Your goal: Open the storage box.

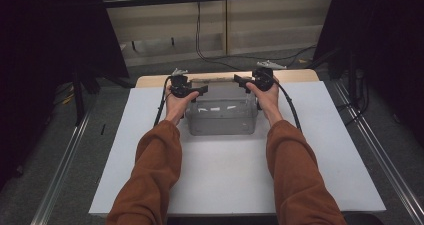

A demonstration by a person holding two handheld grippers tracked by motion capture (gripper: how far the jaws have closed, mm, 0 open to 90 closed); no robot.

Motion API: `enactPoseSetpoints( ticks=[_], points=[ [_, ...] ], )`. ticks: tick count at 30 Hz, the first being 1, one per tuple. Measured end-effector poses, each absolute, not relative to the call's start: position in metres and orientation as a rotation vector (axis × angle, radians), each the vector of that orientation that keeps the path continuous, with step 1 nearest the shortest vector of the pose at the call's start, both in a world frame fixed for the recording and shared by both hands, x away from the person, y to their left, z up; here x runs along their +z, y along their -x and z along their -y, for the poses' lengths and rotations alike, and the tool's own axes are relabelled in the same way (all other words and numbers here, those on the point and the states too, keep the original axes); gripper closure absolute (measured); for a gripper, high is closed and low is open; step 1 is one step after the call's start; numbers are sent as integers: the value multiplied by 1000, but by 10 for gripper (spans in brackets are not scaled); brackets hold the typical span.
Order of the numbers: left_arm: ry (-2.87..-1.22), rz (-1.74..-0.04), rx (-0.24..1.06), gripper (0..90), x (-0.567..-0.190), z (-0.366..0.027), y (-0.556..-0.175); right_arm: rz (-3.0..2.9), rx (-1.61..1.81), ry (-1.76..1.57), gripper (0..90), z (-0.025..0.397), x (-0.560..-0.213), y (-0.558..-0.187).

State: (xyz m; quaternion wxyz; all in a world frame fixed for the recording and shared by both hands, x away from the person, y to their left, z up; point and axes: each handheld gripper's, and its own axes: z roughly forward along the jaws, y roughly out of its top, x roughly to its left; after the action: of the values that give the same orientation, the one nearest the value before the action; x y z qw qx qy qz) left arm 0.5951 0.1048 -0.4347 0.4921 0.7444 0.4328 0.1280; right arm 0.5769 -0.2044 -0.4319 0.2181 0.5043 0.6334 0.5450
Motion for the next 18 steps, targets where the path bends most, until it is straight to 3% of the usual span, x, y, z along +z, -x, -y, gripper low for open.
enactPoseSetpoints(
  ticks=[18],
  points=[
    [-1756, -1025, 400, 123, -431, -111, -587, -1769, 1459, -1323, 80, 202, -428, -567]
  ],
)
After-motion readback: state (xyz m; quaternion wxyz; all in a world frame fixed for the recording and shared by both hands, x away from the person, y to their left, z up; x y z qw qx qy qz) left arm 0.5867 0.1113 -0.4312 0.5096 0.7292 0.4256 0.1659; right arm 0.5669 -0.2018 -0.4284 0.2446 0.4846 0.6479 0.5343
